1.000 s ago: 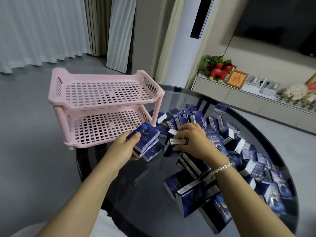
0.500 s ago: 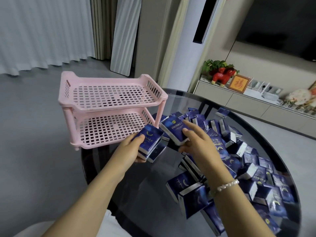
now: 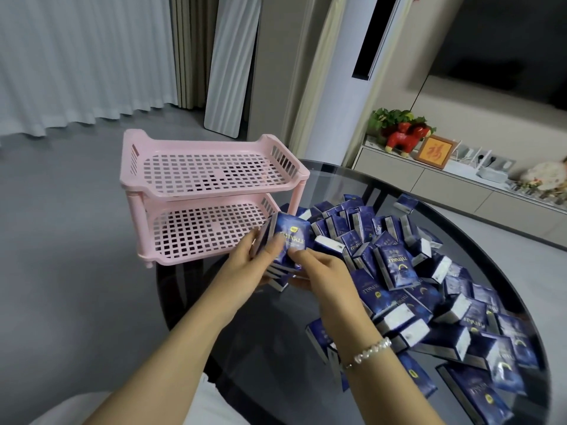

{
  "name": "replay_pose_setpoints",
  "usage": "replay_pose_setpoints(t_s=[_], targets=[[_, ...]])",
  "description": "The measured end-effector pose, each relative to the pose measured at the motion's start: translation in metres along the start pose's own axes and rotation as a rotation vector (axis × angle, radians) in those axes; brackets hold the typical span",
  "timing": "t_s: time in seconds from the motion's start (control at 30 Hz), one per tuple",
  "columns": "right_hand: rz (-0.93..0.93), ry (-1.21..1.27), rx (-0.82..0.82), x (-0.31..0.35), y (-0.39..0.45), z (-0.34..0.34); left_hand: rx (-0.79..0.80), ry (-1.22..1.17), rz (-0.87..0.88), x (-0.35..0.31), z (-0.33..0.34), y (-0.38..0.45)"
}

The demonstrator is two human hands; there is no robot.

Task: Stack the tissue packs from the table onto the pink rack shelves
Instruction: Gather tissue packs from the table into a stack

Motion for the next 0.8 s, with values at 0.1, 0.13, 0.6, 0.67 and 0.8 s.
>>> replay_pose_setpoints(t_s=[0.1,0.13,0.6,0.67,0.8], targets=[[0.022,0.010,0.129,0.002,0.006,0.003,0.004,-0.071,-0.001,-0.002,-0.008,-0.005],[0.041,0.035,0.169,0.000,0.010,0.003,0.009,-0.122,-0.009,-0.001,-0.012,-0.005],[-0.048,-0.576,0.561,-0.032,0.034,0.027,0.097,0.835,-0.107,0.025,-0.052,-0.029],[-0.052,-0.595,0.571,-0.032,0.035,0.025,0.115,0.869,-0.154,0.027,-0.047,-0.031],[-0.039,-0.578,0.603,-0.033,0.033,0.026,0.135,0.899,-0.194,0.023,-0.037,-0.033]])
Point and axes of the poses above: each hand's wrist, its own y-axis towards the middle knuckle, its own z-axis out of the palm, x = y × z, the point moved 6 cm from there along y, towards the middle knuckle, and after that the axes turned 2 degrees about x, right-handed, at the moved point
